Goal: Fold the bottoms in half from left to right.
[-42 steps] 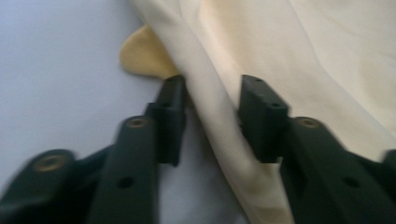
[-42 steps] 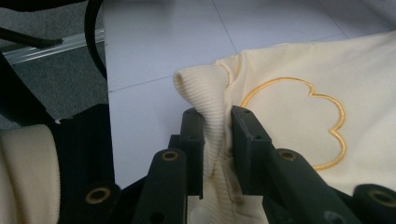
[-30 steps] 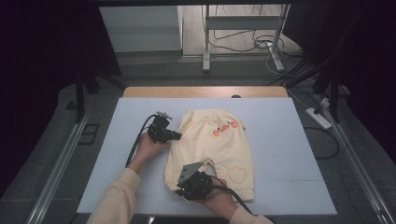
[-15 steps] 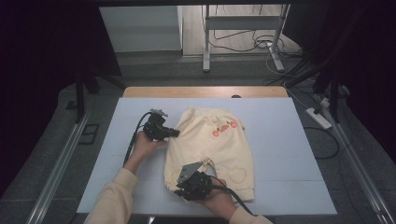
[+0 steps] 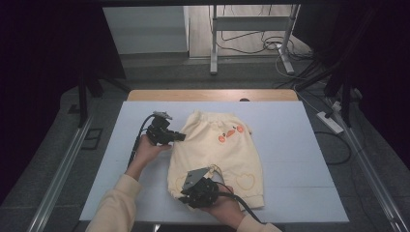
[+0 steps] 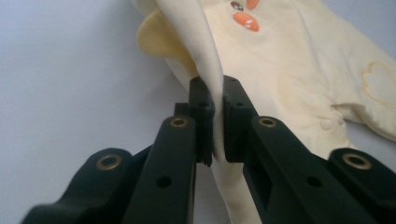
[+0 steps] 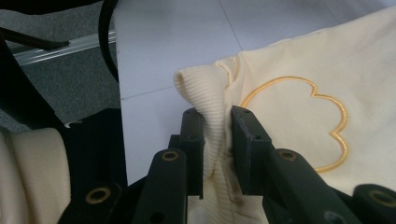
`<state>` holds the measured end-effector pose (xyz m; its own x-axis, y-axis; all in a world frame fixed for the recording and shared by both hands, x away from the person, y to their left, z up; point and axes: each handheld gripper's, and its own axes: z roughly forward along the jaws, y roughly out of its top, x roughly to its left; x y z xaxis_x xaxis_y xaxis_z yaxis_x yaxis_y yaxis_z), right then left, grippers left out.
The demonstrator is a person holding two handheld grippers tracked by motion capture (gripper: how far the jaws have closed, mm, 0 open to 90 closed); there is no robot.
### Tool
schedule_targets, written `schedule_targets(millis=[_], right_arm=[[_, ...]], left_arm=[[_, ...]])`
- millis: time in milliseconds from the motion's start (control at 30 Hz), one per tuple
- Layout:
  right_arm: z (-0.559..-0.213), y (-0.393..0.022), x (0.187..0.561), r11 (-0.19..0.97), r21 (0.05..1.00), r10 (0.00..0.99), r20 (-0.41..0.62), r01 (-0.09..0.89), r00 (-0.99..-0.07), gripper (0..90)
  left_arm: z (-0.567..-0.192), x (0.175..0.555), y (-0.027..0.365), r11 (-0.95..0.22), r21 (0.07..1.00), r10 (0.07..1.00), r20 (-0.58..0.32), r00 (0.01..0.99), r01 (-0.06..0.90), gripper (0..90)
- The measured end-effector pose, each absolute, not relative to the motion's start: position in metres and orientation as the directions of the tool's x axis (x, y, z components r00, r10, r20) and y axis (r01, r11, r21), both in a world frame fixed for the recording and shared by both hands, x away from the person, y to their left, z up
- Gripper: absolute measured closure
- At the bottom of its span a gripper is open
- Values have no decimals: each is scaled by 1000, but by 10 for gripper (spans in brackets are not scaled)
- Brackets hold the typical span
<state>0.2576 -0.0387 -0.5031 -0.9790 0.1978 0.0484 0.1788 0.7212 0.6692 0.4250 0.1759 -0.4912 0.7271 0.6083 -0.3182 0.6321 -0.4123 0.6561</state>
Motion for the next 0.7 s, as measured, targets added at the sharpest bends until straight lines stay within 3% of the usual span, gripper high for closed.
schedule_targets(millis=[700], right_arm=[[-478, -30, 246, 670, 733, 157, 12, 116, -988, 748]], left_arm=[[-466, 417, 195, -345, 699, 593, -354, 723, 626, 842]])
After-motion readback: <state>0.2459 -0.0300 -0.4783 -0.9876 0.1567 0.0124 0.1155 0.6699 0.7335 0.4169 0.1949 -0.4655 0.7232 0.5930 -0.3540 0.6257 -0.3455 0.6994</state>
